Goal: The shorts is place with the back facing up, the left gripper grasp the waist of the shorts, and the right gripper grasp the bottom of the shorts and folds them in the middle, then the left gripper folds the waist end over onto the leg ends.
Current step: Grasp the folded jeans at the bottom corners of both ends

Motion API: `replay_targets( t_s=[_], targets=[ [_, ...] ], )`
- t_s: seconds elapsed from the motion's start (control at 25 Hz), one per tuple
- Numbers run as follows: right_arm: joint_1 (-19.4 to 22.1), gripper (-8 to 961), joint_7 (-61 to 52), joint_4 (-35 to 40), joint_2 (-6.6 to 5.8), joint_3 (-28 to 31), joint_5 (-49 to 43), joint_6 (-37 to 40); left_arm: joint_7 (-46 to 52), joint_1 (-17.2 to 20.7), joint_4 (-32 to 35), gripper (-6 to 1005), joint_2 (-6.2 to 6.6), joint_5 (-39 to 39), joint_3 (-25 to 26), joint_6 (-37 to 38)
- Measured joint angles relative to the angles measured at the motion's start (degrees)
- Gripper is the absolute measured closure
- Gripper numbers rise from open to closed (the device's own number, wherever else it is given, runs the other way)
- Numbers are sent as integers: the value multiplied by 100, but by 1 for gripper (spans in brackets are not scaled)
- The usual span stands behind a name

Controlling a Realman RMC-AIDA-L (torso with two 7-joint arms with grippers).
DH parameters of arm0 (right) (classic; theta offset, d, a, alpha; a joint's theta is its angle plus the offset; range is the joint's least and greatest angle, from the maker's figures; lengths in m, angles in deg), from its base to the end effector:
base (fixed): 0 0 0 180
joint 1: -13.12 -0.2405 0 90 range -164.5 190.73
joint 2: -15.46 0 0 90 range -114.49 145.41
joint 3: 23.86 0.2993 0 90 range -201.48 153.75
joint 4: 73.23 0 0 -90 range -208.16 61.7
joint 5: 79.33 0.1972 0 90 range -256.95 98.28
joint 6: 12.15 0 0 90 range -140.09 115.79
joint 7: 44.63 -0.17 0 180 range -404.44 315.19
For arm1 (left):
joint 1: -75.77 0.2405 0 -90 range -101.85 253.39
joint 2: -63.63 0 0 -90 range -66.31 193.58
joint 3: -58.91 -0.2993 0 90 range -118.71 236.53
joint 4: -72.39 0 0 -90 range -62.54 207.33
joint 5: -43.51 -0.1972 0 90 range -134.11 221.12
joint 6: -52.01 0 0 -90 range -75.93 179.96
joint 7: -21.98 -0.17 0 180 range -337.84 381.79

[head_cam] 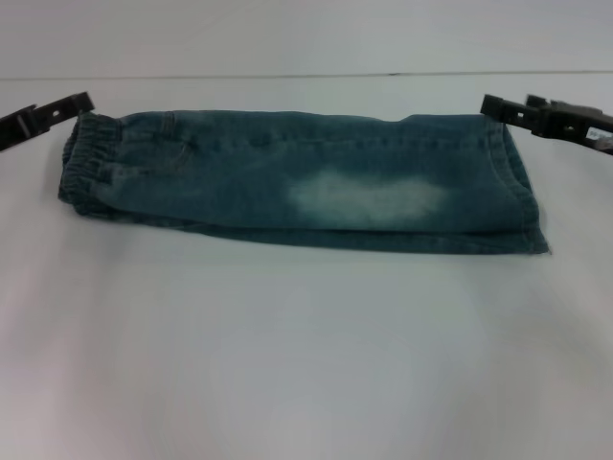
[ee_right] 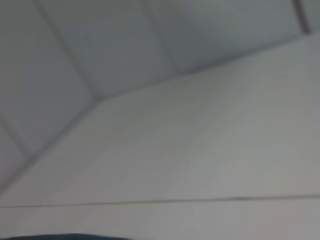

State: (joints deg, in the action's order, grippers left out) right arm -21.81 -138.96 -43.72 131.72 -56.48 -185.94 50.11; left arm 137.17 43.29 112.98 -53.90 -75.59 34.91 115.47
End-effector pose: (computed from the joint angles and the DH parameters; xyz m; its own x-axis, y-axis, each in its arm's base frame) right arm 0.3144 0.4326 -0.0029 0.4800 -0.4971 -0.7228 -0.8574 -0.4401 -0.2668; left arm -0.3455 0.4225 0.0346 0.2648 0.5709 0.7772 0.9631 -0.1961 -0.1841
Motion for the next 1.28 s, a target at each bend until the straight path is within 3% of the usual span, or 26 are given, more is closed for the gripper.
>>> replay_targets(
  t_s=[0.28,0.44,0.68,1.28],
  targets=[
    [212,7,-79,676,-275,-90,-412,2985,1315,0,440,47,165,-1206,0,711],
    [170,7,-60,797,-311,-129,-824,3815,2416,-161,490,48,247,-1843,0,1021],
    [160,6,22,823,-172,-288,-933,3705,3298,-482,39,50,305,-2527,-148,654],
    [100,6,114,763,21,-520,-939,3403,3354,-655,-482,91,265,-2512,-158,-490]
  ],
)
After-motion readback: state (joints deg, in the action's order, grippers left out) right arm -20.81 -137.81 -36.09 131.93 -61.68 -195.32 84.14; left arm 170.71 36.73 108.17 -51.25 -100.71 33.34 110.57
